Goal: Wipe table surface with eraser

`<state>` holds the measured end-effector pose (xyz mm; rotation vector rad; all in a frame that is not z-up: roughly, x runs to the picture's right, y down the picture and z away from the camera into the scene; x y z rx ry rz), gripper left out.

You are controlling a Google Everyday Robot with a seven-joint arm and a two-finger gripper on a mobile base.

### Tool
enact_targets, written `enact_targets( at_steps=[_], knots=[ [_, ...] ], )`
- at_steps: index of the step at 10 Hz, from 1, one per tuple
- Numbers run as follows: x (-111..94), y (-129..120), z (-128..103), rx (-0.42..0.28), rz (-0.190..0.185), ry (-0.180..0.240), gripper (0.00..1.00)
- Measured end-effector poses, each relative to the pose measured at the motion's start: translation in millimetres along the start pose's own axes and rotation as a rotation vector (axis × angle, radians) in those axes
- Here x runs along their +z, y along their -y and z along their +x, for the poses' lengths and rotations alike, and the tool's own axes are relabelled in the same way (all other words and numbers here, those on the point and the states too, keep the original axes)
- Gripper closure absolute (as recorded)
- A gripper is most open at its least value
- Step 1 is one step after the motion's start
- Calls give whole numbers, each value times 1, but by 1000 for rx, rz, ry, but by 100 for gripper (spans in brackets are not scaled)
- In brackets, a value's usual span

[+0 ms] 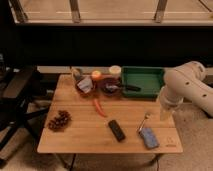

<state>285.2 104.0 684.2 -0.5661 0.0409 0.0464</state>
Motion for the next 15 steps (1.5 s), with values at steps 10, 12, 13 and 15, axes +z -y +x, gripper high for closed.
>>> enact_targets(
  at_steps=[10, 12, 13, 15],
  knots=[
    [-7, 1, -1, 4, 11, -6, 35],
    [-22, 2, -13, 40, 0, 2, 35],
    [-28, 1, -28, 107, -40, 44, 35],
    [-22, -4, -41, 285, -125, 136, 35]
  ],
)
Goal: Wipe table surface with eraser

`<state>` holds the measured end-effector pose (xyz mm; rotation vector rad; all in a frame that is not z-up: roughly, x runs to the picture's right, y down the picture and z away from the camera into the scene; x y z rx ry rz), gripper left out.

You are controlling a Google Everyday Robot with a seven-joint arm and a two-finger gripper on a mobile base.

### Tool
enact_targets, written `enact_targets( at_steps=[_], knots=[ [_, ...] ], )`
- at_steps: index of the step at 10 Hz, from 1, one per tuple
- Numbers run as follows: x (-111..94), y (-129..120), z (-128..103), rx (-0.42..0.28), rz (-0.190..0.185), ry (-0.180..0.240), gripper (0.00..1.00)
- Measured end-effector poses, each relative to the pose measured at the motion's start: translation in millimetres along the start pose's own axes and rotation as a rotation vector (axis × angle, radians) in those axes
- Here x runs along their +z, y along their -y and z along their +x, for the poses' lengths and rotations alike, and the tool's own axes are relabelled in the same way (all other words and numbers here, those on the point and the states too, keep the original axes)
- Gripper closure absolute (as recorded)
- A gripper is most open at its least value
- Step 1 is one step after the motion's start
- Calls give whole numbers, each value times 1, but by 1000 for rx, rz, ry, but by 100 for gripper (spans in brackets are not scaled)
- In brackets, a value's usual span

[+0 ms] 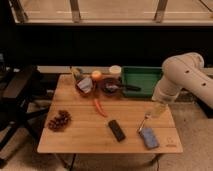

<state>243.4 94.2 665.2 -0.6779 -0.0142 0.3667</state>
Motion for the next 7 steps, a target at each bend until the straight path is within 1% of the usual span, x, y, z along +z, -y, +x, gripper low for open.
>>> enact_targets(
  at_steps=[1, 2, 3, 4, 7],
  knots=[
    [11, -8, -3, 75, -39, 52, 35],
    [20, -16, -7, 135, -82, 122, 35],
    [25, -21, -8, 177, -109, 168, 35],
    [26, -22, -9, 186, -116, 181, 35],
    [27, -22, -10, 183, -115, 180, 35]
  ],
)
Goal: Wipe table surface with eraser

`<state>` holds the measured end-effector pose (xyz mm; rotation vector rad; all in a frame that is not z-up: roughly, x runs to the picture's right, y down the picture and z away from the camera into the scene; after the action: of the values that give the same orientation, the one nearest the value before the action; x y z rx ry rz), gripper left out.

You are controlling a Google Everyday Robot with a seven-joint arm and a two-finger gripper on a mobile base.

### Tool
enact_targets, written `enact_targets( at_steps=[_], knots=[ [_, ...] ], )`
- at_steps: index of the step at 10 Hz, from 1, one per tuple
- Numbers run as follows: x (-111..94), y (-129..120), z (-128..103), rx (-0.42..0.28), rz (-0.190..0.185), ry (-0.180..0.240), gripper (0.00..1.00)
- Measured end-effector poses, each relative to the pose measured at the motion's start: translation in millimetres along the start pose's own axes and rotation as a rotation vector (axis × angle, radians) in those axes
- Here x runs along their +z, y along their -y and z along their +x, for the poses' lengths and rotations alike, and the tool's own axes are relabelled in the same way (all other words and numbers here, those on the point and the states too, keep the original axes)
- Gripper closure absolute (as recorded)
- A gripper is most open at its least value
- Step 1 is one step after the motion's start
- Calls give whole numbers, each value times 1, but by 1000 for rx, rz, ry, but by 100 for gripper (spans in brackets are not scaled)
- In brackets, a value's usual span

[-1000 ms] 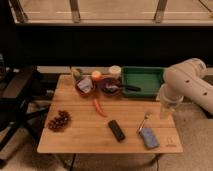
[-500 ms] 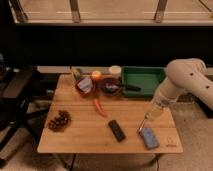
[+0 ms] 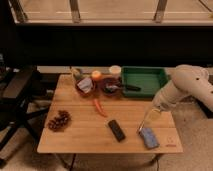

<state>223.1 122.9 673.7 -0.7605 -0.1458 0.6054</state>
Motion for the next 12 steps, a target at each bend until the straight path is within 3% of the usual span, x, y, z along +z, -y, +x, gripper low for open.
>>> enact_targets(
  at_steps=[3, 7, 9, 12],
  knots=[
    [26, -15, -10, -19, 66, 45, 35],
    [56, -20, -27, 26, 179, 100, 35],
    [70, -25, -33, 31, 178, 91, 35],
    [69, -24, -31, 36, 180, 92, 35]
  ],
)
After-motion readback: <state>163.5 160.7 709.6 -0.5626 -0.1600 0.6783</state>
